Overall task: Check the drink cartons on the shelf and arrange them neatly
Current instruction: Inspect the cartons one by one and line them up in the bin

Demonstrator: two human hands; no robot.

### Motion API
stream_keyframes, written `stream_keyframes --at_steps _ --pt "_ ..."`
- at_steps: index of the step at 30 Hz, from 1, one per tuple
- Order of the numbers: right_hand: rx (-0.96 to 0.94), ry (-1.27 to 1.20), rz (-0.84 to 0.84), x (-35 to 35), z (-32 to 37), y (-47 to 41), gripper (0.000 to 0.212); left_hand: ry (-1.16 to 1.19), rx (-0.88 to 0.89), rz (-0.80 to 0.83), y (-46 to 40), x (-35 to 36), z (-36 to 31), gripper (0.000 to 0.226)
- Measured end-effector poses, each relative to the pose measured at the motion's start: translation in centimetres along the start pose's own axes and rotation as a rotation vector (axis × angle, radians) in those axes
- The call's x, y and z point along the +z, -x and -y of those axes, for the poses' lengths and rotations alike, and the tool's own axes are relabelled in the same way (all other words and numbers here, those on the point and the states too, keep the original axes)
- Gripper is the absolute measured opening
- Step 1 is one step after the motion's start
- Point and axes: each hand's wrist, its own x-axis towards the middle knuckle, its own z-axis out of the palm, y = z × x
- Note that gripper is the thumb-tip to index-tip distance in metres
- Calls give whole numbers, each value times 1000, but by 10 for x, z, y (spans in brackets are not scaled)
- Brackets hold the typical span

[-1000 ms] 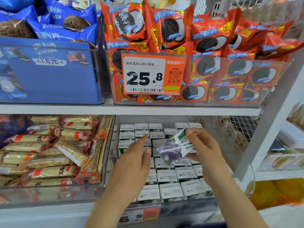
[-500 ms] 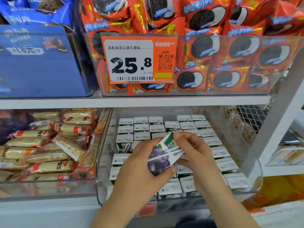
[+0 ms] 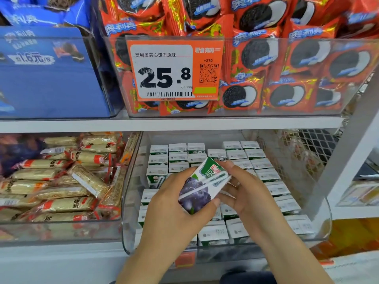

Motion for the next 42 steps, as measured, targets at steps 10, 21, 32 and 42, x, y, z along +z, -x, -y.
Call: stream_keyframes --at_steps 10,21,32,42 --pt "-7 107 96 3 -3 5 48 37 -21 -23 1 -2 -2 53" --pt "-75 176 55 7 -11 4 44 -154 5 35 -2 -4 3 56" --pt "-41 161 154 8 -4 6 49 520 -314 30 -7 -12 -5 60" --pt "-50 137 74 7 -5 6 46 547 -313 103 -6 -8 -7 61"
